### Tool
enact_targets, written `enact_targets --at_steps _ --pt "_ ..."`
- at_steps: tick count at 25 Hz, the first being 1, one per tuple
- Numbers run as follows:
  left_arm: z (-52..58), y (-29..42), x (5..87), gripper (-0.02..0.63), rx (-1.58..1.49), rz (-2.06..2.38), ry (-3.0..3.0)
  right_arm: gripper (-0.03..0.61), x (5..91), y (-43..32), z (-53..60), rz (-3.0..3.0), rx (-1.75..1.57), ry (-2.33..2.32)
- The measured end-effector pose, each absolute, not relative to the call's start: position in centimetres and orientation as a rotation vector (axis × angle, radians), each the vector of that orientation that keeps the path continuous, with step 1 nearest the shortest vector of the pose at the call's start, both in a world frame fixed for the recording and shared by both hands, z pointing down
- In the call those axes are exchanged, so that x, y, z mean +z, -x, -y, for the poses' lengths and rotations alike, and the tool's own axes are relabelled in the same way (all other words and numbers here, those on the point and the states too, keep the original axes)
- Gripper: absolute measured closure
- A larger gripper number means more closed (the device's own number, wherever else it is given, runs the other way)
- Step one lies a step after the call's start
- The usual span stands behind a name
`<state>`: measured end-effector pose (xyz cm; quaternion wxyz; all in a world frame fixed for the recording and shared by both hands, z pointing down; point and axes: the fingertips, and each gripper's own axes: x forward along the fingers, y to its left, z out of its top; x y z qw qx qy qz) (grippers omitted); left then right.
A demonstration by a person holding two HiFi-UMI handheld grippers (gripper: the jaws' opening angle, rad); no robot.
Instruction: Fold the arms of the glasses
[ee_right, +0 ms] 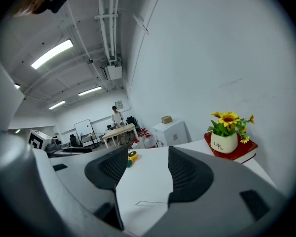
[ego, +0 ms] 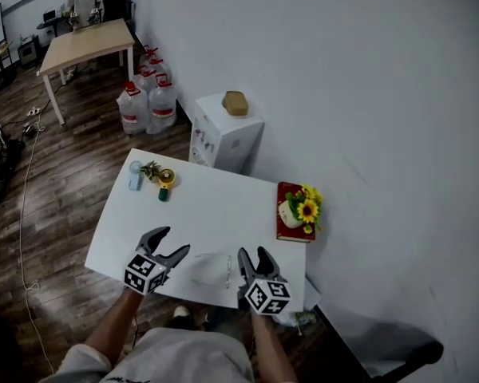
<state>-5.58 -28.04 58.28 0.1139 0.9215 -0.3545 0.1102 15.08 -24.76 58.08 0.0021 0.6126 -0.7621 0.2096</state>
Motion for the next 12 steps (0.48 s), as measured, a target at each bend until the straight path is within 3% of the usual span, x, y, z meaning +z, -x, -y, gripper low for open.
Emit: enact_targets --at_steps 12 --pt "29.6 3.3 61.7 0.305 0.377 1.024 -2.652 0.327 67.0 -17.3 25.5 2.282 0.971 -1.756"
